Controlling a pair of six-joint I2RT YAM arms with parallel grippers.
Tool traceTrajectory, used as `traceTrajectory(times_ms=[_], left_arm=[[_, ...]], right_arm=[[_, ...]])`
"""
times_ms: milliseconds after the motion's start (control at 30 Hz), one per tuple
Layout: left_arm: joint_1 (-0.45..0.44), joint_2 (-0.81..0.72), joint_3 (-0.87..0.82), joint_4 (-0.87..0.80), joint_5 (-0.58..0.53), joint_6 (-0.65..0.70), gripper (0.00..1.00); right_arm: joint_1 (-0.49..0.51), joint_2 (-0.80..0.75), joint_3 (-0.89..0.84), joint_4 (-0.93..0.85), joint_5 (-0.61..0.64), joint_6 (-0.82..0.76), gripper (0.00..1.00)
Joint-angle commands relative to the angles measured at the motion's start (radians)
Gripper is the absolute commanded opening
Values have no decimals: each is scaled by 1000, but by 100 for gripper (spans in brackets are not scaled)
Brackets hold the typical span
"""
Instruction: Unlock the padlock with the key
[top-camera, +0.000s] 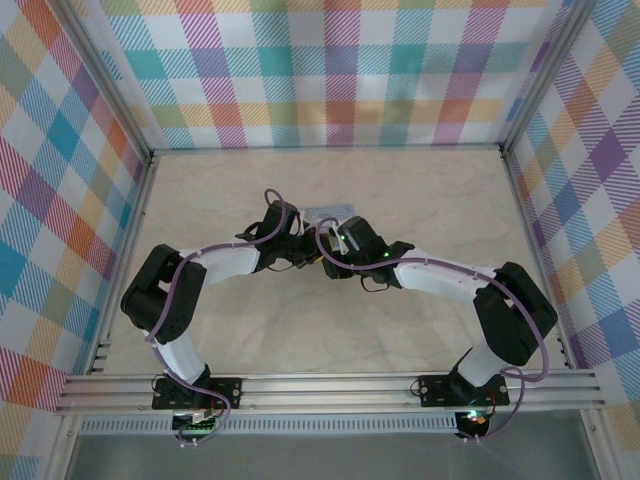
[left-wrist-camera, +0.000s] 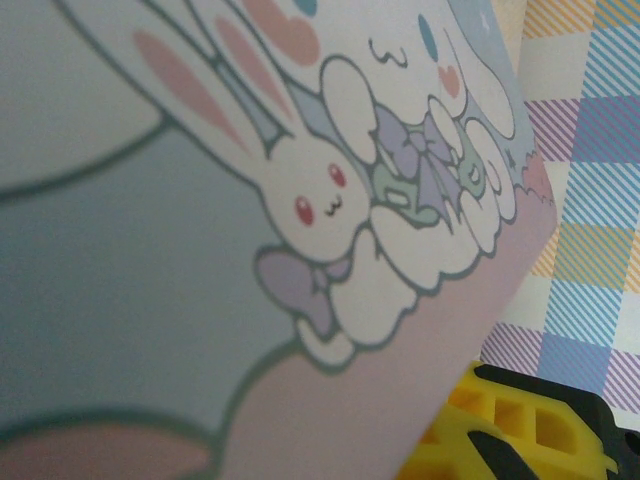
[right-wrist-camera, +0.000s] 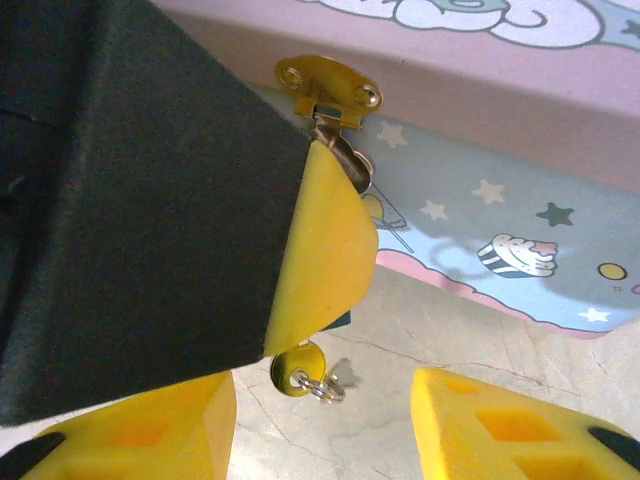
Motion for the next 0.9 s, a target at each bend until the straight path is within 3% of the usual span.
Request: traceTrajectory(times_ms=[0,867], left_arm=[[-7,-36,41,5,32,13,4],[-7,-36,52,-3,40,10,4]], right_arm=[[6,11,36,23,12,-28,49],[6,68,75,24,24,-53,37]])
